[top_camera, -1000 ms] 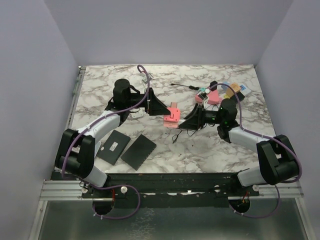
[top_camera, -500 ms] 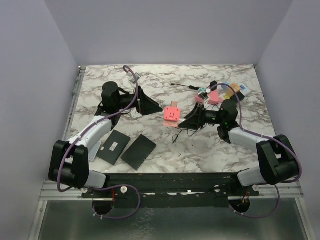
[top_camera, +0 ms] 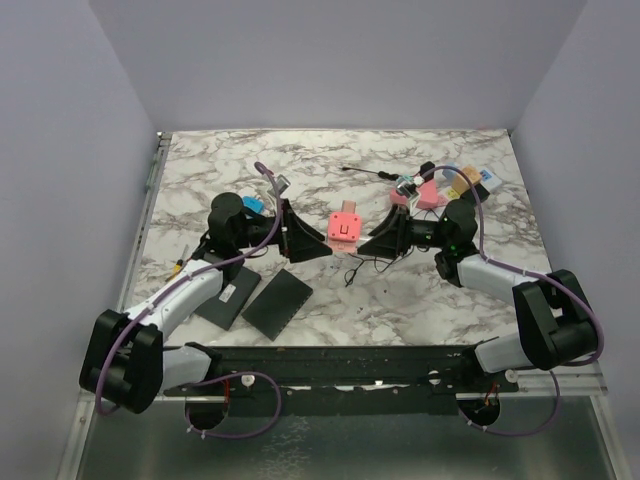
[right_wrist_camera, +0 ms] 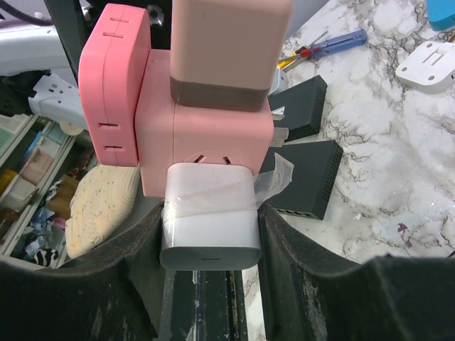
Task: Pull the plug off the socket
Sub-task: Remove the plug from the socket.
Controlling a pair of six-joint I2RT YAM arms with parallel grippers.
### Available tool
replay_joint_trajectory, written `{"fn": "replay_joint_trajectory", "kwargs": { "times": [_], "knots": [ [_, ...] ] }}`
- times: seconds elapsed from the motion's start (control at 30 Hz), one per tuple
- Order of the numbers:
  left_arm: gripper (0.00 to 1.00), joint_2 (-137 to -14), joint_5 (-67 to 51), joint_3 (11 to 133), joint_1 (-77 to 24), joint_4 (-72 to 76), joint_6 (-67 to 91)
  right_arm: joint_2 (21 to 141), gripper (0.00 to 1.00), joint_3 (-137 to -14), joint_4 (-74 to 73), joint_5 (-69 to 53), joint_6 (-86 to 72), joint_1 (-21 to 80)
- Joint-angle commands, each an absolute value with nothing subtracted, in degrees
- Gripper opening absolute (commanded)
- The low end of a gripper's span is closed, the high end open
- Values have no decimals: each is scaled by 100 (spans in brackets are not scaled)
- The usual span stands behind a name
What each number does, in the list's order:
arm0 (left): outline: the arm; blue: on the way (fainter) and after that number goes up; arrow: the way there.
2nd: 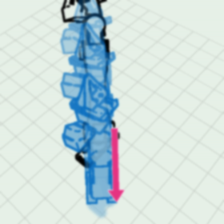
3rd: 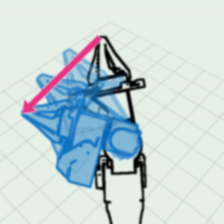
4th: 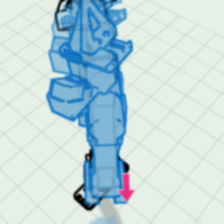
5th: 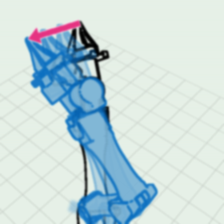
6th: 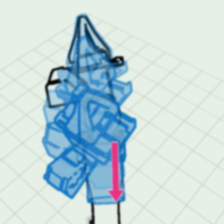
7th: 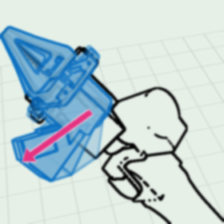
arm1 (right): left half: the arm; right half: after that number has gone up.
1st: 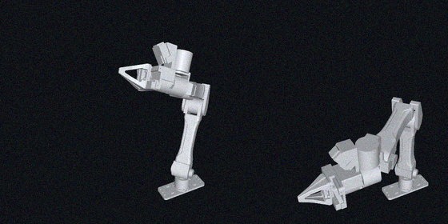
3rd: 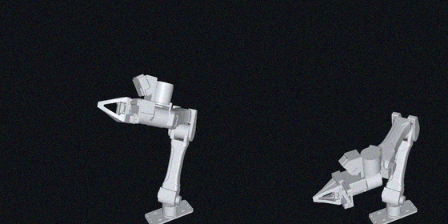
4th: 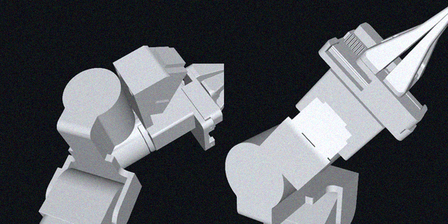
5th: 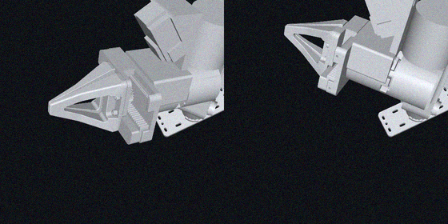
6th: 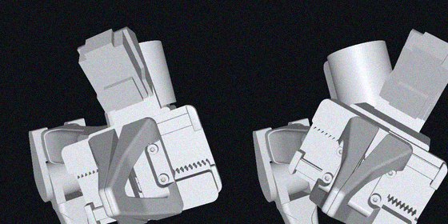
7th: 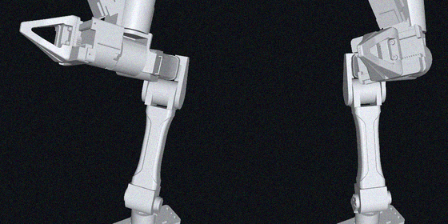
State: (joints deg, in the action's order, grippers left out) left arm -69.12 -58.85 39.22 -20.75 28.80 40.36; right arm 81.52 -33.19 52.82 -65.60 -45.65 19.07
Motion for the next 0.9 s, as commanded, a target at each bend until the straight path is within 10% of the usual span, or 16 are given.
{"fn": "replay_joint_trajectory", "kwargs": {
  "times": [0.0,0.87],
  "knots": [
    [99,-7142,-5478,3865,-2445,2975,3887,8074,0,-3419,5696,-6548,-4632,1937],
    [99,-7314,-4715,3737,-2813,3050,3815,7945,0,-3372,5501,-6337,-4568,1940]
  ]
}}
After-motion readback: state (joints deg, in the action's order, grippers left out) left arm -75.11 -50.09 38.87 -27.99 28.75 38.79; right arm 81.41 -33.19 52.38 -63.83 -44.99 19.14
